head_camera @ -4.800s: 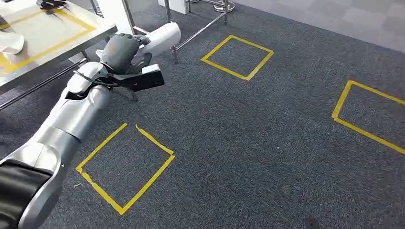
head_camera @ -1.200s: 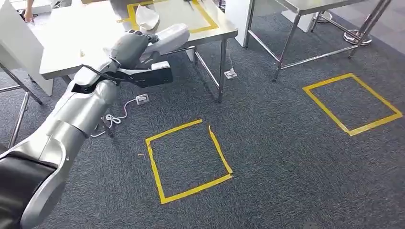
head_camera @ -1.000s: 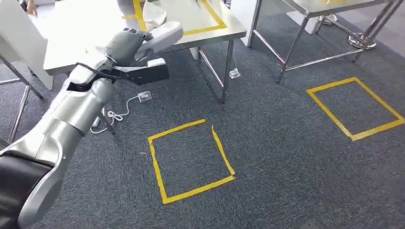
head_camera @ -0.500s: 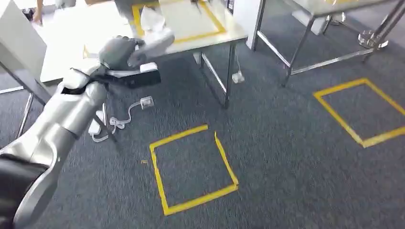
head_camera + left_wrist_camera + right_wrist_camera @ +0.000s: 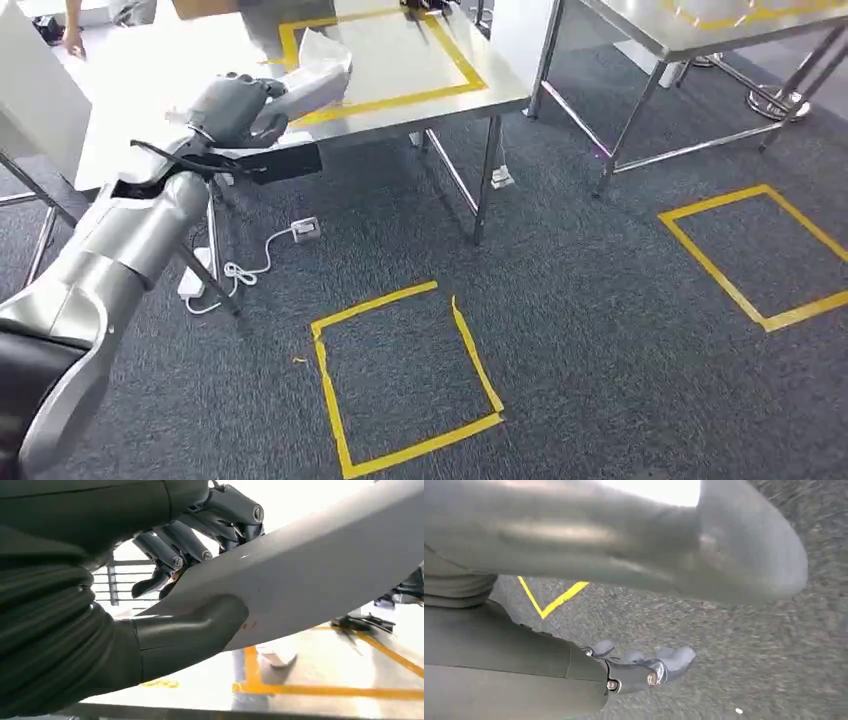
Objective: Take the parts from the cabinet and place them on the table.
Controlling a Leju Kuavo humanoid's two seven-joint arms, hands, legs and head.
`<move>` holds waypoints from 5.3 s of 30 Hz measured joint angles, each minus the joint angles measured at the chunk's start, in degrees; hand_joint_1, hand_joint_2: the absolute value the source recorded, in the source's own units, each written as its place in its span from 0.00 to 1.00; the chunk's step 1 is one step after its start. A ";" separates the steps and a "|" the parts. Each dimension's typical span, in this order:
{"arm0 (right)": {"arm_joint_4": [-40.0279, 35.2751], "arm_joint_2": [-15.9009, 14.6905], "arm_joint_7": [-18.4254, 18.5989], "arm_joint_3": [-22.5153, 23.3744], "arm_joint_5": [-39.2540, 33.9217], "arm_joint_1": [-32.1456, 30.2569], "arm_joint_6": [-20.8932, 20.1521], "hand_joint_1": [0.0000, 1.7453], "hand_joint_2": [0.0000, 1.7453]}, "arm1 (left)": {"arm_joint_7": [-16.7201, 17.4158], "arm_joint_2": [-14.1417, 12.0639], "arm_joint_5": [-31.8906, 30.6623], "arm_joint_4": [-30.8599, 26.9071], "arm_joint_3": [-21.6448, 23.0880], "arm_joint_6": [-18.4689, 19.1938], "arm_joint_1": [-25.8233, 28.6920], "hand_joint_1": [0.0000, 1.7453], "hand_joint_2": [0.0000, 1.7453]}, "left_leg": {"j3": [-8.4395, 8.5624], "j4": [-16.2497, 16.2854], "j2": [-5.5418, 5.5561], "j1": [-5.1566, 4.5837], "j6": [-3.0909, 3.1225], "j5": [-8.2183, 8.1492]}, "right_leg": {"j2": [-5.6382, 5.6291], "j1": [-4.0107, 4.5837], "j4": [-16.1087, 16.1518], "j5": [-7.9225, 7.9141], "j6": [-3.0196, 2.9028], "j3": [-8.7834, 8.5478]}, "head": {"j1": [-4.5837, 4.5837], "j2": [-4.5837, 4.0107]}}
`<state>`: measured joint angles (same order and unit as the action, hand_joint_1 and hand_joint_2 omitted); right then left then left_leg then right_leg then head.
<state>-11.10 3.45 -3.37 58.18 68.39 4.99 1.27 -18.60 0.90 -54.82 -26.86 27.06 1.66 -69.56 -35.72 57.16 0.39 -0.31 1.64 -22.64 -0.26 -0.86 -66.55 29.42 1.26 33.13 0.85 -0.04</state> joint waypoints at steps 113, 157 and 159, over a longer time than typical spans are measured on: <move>-0.02 -0.15 1.81 1.79 -1.44 -1.20 1.20 0.00 0.00 | 8.20 -14.78 -5.66 9.82 -5.31 -6.93 8.16 1.00 1.00 | -5.94 12.13 -0.08 0.69 -4.06 -5.90 | -0.36 0.35 8.92 -1.81 -3.29 -1.62 | -0.76 0.00; 0.04 -0.42 0.96 1.81 0.44 -1.24 1.07 0.00 0.00 | 9.38 -14.12 -11.83 9.51 -8.57 -12.66 8.46 0.00 1.00 | -0.57 0.79 -0.12 0.35 -0.42 -0.56 | 0.00 -0.40 -5.88 4.21 0.73 6.14 | -0.92 0.00; 0.04 -0.46 0.90 1.81 0.46 -1.18 1.09 0.00 0.00 | 9.36 -13.97 -12.31 9.49 -8.57 -13.31 8.38 0.00 1.00 | -0.59 1.67 -0.12 0.64 -1.12 -1.05 | 0.17 -0.66 4.88 -1.87 0.70 1.63 | -0.90 0.00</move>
<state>-11.06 2.99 -2.47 60.00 68.85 3.81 2.36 -9.25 -13.07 -67.12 -17.38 18.49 -11.65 -61.18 -36.31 58.83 0.27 0.33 0.53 -23.69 -0.09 -1.53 -61.67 27.55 1.96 34.76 -0.04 -0.04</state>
